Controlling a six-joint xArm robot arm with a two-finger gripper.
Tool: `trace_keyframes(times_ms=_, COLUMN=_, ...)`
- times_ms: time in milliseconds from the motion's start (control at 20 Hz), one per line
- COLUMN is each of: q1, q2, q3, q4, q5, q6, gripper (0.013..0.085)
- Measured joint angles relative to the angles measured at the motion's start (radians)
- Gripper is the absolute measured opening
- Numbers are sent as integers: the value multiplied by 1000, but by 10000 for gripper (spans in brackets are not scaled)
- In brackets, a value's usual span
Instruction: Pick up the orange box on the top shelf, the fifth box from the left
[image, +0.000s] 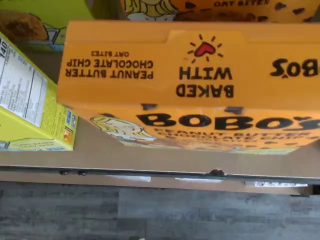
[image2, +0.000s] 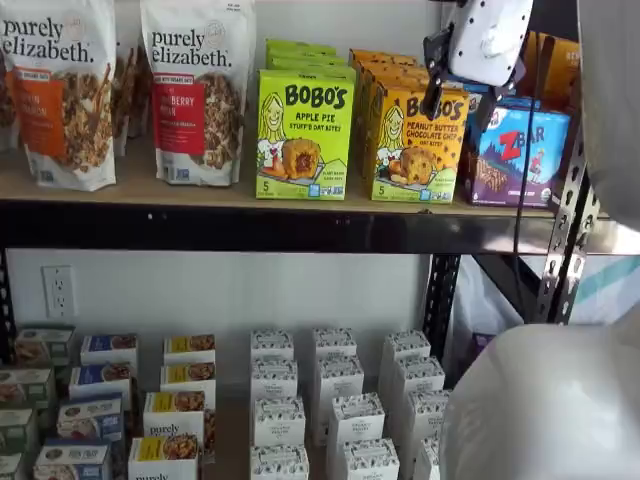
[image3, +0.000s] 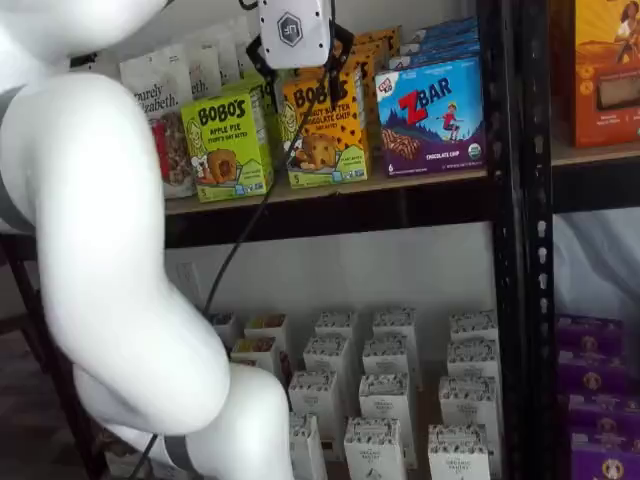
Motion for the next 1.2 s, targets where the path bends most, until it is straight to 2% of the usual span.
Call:
trace_keyframes(times_ms=150, q1=17, q2=5, q3=-1, q4=-8, q5=-3, q6=16, gripper=850)
trace_keyframes(times_ms=500, q1=48, q2=38, q3=-42, q4=-49, q5=58, q6=52, gripper=850)
trace_keyframes(times_ms=800, q1=70, q2=101, q3=-124, q4=-70, q5=156, q6=77, gripper=850)
trace_keyframes(times_ms=1000, q1=73, q2=135, q3=-169, q4=-65, q5=205, q6=85, gripper=850)
trace_keyframes(times_ms=1200, q1=82, q2=137, q3=-175, q4=-73, q5=194, q6=92, gripper=850)
